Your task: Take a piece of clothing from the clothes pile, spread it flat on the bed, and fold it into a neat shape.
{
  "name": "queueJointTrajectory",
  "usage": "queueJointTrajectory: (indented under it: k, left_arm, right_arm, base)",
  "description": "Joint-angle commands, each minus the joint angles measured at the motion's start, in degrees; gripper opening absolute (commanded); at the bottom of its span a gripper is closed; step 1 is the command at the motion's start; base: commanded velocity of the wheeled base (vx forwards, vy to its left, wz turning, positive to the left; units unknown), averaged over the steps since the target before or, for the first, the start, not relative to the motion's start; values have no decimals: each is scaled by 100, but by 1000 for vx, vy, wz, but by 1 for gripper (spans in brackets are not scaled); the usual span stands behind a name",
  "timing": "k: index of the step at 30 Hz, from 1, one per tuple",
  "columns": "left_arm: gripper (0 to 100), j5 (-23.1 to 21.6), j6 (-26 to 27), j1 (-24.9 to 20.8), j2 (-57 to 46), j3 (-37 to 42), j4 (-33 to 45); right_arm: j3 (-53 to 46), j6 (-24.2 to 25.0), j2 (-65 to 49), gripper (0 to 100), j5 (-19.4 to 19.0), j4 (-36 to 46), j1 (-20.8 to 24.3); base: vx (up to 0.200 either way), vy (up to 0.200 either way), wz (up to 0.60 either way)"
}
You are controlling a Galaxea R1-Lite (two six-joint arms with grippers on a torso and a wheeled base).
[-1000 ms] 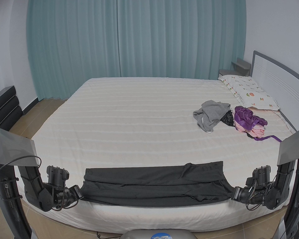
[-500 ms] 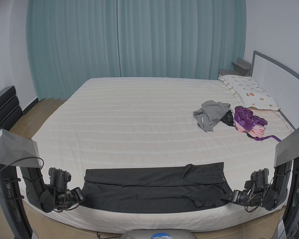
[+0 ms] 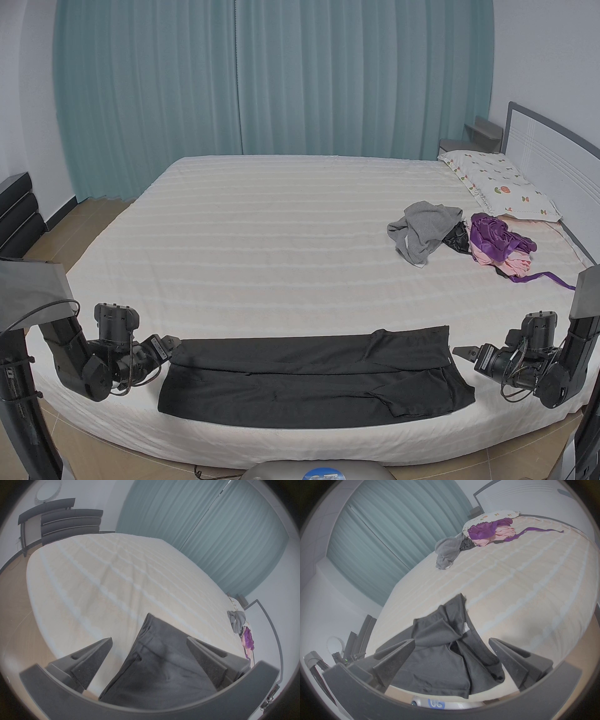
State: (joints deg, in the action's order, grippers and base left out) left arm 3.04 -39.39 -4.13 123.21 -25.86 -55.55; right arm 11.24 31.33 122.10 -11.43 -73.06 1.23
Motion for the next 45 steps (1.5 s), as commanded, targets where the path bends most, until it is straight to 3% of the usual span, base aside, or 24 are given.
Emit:
queueJointTrajectory:
  k: [1,6,7,20,27,34,45]
  left_arm:
    - [100,4,-60,-26,731,-956,317]
    - [100,13,-34,-53,1205,-1580,642]
    - [0,30,-8,-61,1311,-1642,625]
    - [0,30,-51,70,986,-1352,598]
    - [0,4,-465,79,476,-1088,581]
    - [0,-5,-561,88,432,-1009,581]
    - [0,-5,-561,88,432,-948,581]
  right_arm:
    - [317,312,-55,100,1,20,-53]
    - [326,321,86,100,-8,11,-62]
    - [335,321,121,100,-8,-15,-62]
    - [405,321,235,100,10,-24,0]
    - [801,374,499,100,71,72,246]
    - [1530,928,938,100,546,661,782]
    - [2400,936,1167,100,1056,1813,993]
  base:
    - [0,0,0]
    - [0,0,0]
    - [0,0,0]
    - [0,0,0]
    - [0,0,0]
    - [0,0,0]
    - [0,0,0]
